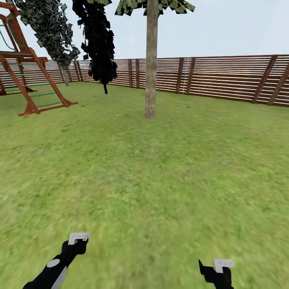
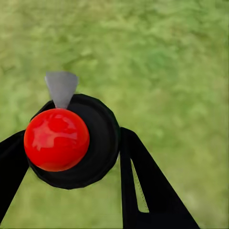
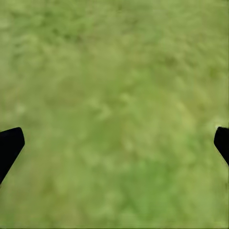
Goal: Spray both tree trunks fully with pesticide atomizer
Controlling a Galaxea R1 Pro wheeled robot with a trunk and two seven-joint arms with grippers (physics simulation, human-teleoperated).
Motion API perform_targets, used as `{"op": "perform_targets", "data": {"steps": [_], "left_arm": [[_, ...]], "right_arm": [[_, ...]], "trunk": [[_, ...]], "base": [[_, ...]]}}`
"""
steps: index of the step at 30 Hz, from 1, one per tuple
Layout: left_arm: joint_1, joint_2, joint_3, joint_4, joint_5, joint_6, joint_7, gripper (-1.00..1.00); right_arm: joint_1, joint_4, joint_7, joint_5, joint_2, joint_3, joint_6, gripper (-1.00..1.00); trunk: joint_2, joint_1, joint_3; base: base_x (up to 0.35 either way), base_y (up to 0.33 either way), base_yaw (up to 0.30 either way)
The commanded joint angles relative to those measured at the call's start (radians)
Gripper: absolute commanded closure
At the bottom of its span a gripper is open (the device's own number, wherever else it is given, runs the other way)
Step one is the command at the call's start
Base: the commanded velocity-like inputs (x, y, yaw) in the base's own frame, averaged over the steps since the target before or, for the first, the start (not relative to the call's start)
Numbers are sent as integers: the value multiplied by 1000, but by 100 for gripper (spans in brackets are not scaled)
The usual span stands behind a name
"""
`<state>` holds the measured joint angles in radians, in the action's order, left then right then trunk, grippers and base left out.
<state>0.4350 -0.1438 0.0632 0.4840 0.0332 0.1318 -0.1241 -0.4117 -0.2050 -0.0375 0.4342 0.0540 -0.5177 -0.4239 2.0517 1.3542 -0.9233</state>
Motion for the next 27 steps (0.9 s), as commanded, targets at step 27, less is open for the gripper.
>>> {"op": "perform_targets", "data": {"steps": [27], "left_arm": [[1,1,6,-1,4,2,-9,100]], "right_arm": [[-1,1,-4,6,0,-8,-4,-100]], "trunk": [[0,0,-1]], "base": [[339,0,0]]}}
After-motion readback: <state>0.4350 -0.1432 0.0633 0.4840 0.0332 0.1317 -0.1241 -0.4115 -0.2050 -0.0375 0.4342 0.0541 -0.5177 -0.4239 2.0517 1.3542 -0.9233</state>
